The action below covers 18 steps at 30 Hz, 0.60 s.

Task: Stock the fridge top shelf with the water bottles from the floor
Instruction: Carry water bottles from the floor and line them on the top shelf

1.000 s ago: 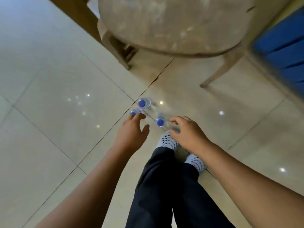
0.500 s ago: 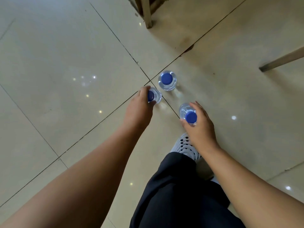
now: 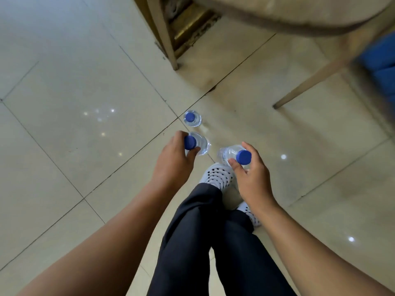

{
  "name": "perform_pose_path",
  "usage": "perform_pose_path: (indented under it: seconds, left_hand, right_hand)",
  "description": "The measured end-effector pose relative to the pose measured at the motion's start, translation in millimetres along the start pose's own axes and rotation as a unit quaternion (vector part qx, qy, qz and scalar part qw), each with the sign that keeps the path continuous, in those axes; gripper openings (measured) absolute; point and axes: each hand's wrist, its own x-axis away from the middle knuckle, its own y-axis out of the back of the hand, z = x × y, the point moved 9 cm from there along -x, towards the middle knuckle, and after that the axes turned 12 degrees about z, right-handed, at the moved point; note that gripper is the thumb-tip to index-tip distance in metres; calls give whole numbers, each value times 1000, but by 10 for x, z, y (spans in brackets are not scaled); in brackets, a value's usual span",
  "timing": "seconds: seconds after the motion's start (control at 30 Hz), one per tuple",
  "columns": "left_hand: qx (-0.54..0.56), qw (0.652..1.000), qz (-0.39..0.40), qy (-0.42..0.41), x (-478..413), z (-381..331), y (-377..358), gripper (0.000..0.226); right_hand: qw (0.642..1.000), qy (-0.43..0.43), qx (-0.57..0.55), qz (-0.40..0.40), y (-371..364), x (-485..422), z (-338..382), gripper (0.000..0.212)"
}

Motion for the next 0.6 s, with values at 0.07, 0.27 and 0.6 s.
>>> perform_pose_path:
  seconds: [0.07, 0.27, 0.6]
  left_hand:
    - [3, 1000, 2, -24, 325, -475, 212, 28]
    - [-5, 989, -12, -145, 1276, -2062, 866, 28]
    - [-27, 936, -18, -350, 2653, -4811, 1553, 29]
  right_hand:
    - [1000, 3, -20, -22, 398, 375, 312, 50]
    - [992, 47, -54, -101, 1759, 1507, 1314, 48]
    - [933, 143, -136, -301, 3819, 3202, 2509, 40]
